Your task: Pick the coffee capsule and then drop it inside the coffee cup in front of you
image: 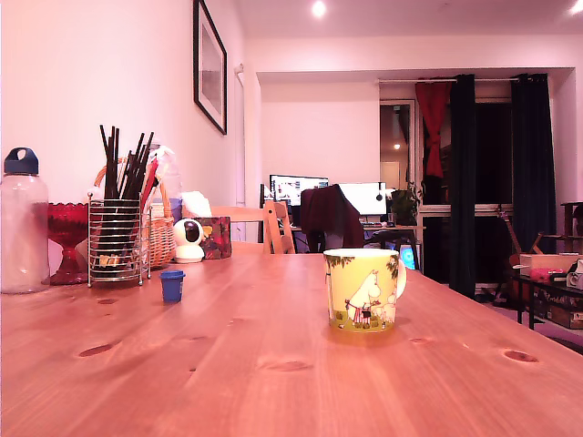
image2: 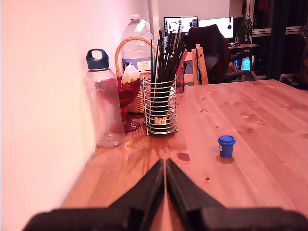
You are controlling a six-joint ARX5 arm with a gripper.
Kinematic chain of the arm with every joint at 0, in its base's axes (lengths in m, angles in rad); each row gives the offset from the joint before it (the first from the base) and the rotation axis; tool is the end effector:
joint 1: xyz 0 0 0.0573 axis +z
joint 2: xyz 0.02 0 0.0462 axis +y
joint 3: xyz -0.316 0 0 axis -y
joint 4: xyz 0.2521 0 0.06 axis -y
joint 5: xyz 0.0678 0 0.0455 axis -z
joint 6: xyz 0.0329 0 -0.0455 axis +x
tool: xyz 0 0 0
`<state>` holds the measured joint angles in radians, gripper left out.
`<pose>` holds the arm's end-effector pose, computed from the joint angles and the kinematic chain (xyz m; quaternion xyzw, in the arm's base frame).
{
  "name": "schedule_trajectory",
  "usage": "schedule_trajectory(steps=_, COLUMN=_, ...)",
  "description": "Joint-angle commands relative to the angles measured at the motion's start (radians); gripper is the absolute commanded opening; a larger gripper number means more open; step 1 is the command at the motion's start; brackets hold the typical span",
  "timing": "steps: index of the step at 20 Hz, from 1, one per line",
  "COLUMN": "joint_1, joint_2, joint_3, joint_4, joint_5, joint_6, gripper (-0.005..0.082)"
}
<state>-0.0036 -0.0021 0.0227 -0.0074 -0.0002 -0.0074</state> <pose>0.0552 -0.0002 0.1708 -0.0037 -0.0087 -0.0017 1.0000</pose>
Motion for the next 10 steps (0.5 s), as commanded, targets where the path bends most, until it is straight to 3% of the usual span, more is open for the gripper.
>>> schedule_trajectory(steps=1, joint_1=0.014, joint_2=-0.011, joint_3=-0.008, joint_4=-0.179, joint_5=0.132, joint_6=0.059, gripper=-0.0016)
schedule_trajectory(steps=7, joint_1=0.014, joint_2=-0.011, joint_3=-0.008, joint_4=-0.175, joint_5=0.143, joint_6=0.057, gripper=-0.0016)
schedule_trajectory(steps=10, joint_1=0.014, joint_2=-0.011, joint_3=-0.008, joint_4=-0.106, joint_5=0.169, joint_6=-0.012, gripper=-0.0016)
